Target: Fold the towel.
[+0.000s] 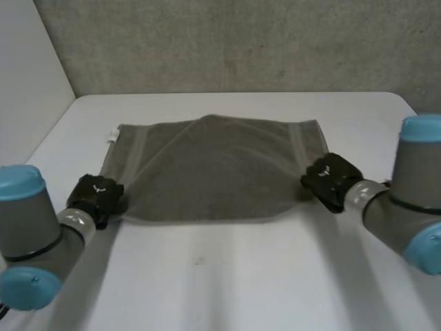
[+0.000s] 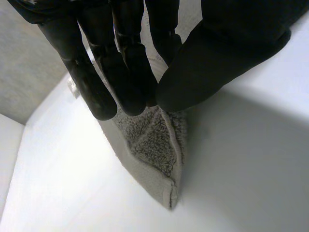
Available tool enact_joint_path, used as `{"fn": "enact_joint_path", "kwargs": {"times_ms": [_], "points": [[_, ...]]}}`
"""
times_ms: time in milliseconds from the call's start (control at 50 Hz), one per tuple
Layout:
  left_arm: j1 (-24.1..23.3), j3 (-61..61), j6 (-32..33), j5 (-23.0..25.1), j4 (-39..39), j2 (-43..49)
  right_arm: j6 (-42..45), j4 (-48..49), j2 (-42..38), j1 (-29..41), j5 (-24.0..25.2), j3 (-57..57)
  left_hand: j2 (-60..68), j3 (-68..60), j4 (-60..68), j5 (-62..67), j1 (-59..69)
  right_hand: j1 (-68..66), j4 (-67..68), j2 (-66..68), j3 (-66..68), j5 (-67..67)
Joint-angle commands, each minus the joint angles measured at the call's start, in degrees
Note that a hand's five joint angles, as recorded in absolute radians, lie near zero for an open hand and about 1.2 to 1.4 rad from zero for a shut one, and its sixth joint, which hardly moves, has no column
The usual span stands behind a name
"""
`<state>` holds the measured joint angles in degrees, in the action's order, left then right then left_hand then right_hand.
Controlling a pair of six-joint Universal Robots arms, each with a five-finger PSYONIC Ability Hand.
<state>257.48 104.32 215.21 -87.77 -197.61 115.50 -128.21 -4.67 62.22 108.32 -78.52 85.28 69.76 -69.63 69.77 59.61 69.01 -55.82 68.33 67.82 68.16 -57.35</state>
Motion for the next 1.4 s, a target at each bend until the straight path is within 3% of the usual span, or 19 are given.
{"fn": "enact_joint_path", "kwargs": {"times_ms": [20,60,120,260,360,520,700,920,940,960,980,1000,1020,1040,1060,1080,1260,1360,1400], "points": [[3.98,5.27,2.75,-0.04,27.66,-18.17,4.28,-27.76,7.74,-4.16,-3.31,4.02,10.24,-10.37,10.23,10.39,10.99,-24.18,11.67,12.18,11.84,-12.65],[4.43,6.16,3.02,0.32,33.08,-21.55,9.01,-33.9,11.59,-6.27,-3.3,7.43,10.24,-10.37,10.23,10.39,10.99,-24.18,11.67,12.18,11.84,-12.65],[4.87,6.69,3.81,1.8,38.69,-25.84,10.26,-33.04,13.8,-6.89,-3.22,8.41,10.24,-10.37,10.23,10.39,10.99,-24.18,11.67,12.18,11.84,-12.65],[5.4,3.61,3.81,6.38,33.34,-26.12,9.74,-24.72,14.25,-6.27,-3.65,5.7,10.24,-10.37,10.23,10.39,10.99,-24.18,11.67,12.18,11.84,-12.65],[3.82,-4.19,3.55,5.94,22.56,-14.72,4.99,-17.22,10.55,-5.57,-4.45,0.94,10.24,-10.37,10.23,10.39,10.99,-24.18,11.67,12.18,11.84,-12.65],[0.13,-19.12,2.85,5.33,16.21,1.63,-0.29,-8.34,-2.45,-0.91,-7.52,-10.22,10.24,-10.37,10.23,10.39,10.99,-24.18,11.67,12.18,11.84,-12.65],[-2.07,-34.09,2.05,-0.21,14.8,14.93,0.59,10.18,-13.86,-0.21,-11.03,-17.85,10.24,-10.37,10.23,10.39,10.99,-24.18,11.67,12.18,11.84,-12.65],[-3.21,-45.61,2.05,-0.83,14.62,23.1,3.32,11.61,-22.14,0.76,-11.57,-25.42,10.24,-10.37,10.23,10.39,10.99,-24.18,11.67,12.18,11.84,-12.65],[-3.3,-46.39,2.05,-0.83,14.62,23.71,3.32,11.7,-22.4,0.76,-11.39,-25.69,3.77,-3.89,3.76,3.92,4.52,-12.58,0.07,0.59,0.24,-1.05],[-3.39,-47.01,2.14,-0.83,14.62,24.24,3.32,11.7,-22.41,0.76,-11.39,-25.69,-9.45,9.33,-9.46,-9.3,-8.7,-12.46,-0.05,0.47,0.13,-0.94],[-3.39,-47.01,2.14,-0.83,14.62,24.24,3.23,11.87,-22.58,0.84,-11.39,-26.12,-9.58,9.46,-9.6,-9.44,-8.84,12.02,-24.53,-24.01,-24.35,23.55],[-3.56,-47.54,2.31,-0.91,14.62,24.77,3.23,11.87,-22.58,0.85,-11.39,-26.13,-20.07,19.95,-20.09,-19.93,-19.33,12.26,-24.77,-24.25,-24.6,23.79],[-3.91,-47.89,2.23,-0.91,14.62,25.12,2.88,12.48,-22.67,0.85,-11.48,-26.65,-32.17,32.05,-32.18,-32.02,-31.42,39.57,-52.09,-51.57,-51.91,51.1],[-3.92,-47.89,2.23,-0.91,14.62,25.12,2.88,12.49,-22.67,0.85,-11.48,-26.66,-32.29,32.17,-32.3,-32.15,-31.54,39.85,-52.36,-51.84,-52.18,51.38],[-4.35,-47.81,2.23,-1.0,14.62,25.3,2.7,13.62,-22.41,0.85,-11.74,-26.74,-49.44,49.32,-49.46,-49.3,-48.7,45.82,-58.33,-57.82,-58.16,57.35],[-4.62,-47.54,2.14,-1.26,14.54,25.3,2.44,14.94,-21.88,0.93,-12.18,-26.66,-59.11,58.98,-59.12,-58.96,-58.36,45.82,-58.33,-57.82,-58.16,57.35],[-5.94,-42.97,-1.29,-5.57,10.49,20.9,-7.84,18.47,-11.95,0.49,-12.45,-21.21,-59.21,59.08,-59.22,-59.06,-58.46,45.82,-58.33,-57.82,-58.16,57.35],[-5.68,-36.55,-7.44,-5.66,7.86,13.17,-16.97,16.54,-1.42,0.23,-10.61,-13.58,-59.37,59.25,-59.39,-59.23,-58.63,45.82,-58.33,-57.82,-58.16,57.35],[-5.68,-31.92,-13.21,-5.48,7.77,8.1,-18.46,15.14,0.69,0.06,-9.29,-11.38,-59.37,59.25,-59.39,-59.23,-58.63,45.82,-58.33,-57.82,-58.16,57.35]]}}
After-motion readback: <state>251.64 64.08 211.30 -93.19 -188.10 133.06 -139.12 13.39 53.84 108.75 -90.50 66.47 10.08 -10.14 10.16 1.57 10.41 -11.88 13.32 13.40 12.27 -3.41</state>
